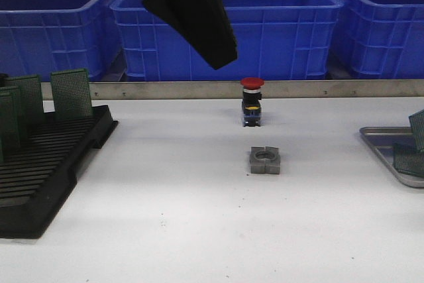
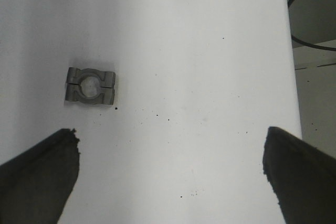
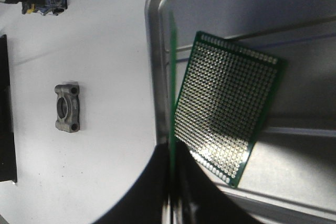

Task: Place circuit board on tray
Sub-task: 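Lower the second board onto the tray beside the first and open the right gripper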

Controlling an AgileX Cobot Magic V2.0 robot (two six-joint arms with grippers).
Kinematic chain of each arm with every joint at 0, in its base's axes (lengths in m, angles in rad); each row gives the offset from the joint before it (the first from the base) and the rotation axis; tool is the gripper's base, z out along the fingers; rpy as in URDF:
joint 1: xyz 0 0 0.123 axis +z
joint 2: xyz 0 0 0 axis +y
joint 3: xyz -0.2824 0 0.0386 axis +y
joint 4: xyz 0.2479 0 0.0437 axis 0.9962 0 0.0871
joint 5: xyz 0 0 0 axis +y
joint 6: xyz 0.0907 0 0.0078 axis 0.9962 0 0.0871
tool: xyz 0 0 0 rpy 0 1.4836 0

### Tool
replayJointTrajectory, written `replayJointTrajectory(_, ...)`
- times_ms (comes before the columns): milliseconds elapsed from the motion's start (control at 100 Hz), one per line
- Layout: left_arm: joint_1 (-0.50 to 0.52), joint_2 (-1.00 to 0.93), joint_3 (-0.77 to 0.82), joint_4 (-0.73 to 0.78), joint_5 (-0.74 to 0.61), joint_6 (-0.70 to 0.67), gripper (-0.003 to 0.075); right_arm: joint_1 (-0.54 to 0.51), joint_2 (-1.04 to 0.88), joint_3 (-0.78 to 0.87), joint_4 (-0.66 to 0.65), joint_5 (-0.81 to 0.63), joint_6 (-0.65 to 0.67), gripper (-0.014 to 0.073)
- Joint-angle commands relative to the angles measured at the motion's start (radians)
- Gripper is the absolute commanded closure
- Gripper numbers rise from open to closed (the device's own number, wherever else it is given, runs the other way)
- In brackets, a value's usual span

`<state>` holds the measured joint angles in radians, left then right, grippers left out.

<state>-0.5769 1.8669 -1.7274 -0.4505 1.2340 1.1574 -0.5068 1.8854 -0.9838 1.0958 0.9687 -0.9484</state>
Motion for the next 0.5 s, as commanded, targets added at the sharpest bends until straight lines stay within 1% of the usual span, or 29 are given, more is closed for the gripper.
replayJointTrajectory(0,-0.009,-0.048,-0.025,-0.044,0.030,0.000,0.0060,-0.007,-0.040,-0.022,0.029,0.039,0.001,0.0483)
replayJointTrajectory(140,-0.009,-0.048,-0.025,-0.044,0.030,0.000,0.0060,-0.007,-0.040,-0.022,0.029,0.035,0.003,0.0344)
replayJointTrajectory(380,-0.009,-0.048,-0.025,-0.044,0.031,0.000,0.0060,-0.007,-0.040,-0.022,0.029,0.014,0.012,0.0146)
replayJointTrajectory(490,-0.009,-0.048,-0.025,-0.044,0.031,0.000,0.0060,-0.007,-0.040,-0.022,0.029,0.016,0.012,0.0097)
